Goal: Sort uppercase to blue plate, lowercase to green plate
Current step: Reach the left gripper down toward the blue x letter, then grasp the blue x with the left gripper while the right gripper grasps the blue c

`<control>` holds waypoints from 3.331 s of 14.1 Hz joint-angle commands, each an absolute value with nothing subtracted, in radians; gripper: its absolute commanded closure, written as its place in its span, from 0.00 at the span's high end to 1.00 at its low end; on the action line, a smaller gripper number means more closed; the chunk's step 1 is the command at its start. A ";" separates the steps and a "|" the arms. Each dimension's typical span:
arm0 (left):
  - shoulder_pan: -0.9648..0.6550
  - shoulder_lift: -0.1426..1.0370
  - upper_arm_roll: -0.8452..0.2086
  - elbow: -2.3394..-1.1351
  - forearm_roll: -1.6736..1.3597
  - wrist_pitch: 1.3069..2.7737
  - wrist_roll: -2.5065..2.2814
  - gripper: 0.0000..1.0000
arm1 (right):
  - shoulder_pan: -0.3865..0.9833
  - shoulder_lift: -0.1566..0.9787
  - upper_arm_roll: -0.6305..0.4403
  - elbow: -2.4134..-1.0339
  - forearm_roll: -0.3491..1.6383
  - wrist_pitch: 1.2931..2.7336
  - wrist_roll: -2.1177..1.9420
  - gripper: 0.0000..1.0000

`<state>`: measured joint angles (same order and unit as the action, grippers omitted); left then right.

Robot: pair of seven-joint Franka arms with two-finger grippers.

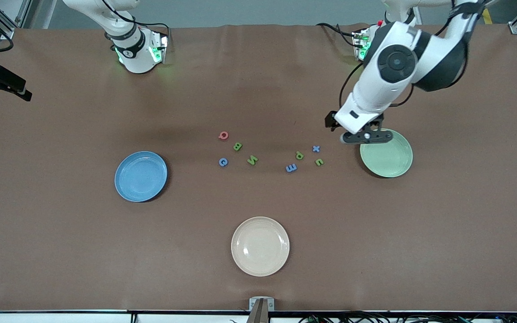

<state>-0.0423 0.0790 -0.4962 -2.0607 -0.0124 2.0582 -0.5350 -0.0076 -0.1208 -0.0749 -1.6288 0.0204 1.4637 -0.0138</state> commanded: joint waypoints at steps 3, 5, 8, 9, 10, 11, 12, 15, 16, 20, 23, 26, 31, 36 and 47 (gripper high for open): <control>-0.080 0.228 -0.526 -2.172 0.113 2.298 -0.658 1.00 | -0.023 -0.086 -0.072 -1.614 0.018 1.471 -0.018 1.00; -0.084 0.300 -0.526 -2.171 0.196 2.353 -0.728 1.00 | -0.025 -0.055 -0.074 -1.615 0.015 1.521 -0.026 1.00; -0.083 0.379 -0.525 -2.166 0.288 2.430 -0.797 1.00 | -0.031 0.027 -0.074 -1.614 0.023 1.540 -0.026 1.00; -0.081 0.400 -0.525 -2.164 0.302 2.447 -0.807 1.00 | -0.032 0.059 -0.074 -1.614 0.021 1.542 -0.026 1.00; -0.081 0.420 -0.525 -2.160 0.316 2.463 -0.818 1.00 | -0.031 0.108 -0.074 -1.611 0.014 1.539 -0.026 1.00; -0.081 0.435 -0.525 -2.158 0.333 2.474 -0.840 0.99 | -0.026 0.120 -0.074 -1.608 0.014 1.543 -0.025 1.00; -0.081 0.440 -0.525 -2.158 0.347 2.482 -0.857 0.97 | -0.017 0.118 -0.071 -1.612 0.023 1.533 -0.005 1.00; -0.084 0.468 -0.522 -2.161 0.368 2.506 -0.873 0.90 | 0.067 0.117 -0.063 -1.620 0.031 1.514 0.290 1.00; -0.084 0.482 -0.522 -2.163 0.397 2.507 -0.893 0.87 | 0.098 0.117 -0.061 -1.643 0.049 1.522 0.357 1.00; -0.078 0.515 -0.523 -2.164 0.495 2.508 -0.974 0.78 | 0.211 0.117 -0.063 -1.759 0.106 1.687 0.555 1.00; -0.078 0.522 -0.525 -2.166 0.495 2.511 -0.977 0.72 | 0.329 0.135 -0.063 -1.836 0.106 1.865 0.737 1.00; -0.078 0.528 -0.525 -2.168 0.495 2.511 -0.977 0.64 | 0.432 0.239 -0.063 -1.841 0.106 2.005 0.911 1.00; -0.080 0.534 -0.528 -2.169 0.495 2.513 -0.979 0.52 | 0.538 0.371 -0.061 -1.842 0.106 2.178 1.081 1.00; -0.081 0.540 -0.529 -2.169 0.495 2.513 -1.008 0.41 | 0.584 0.411 -0.061 -1.954 0.107 2.408 1.146 1.00; -0.063 0.483 -0.541 -2.171 0.494 2.499 -1.032 0.15 | 0.647 0.546 -0.061 -1.948 0.112 2.539 1.199 0.92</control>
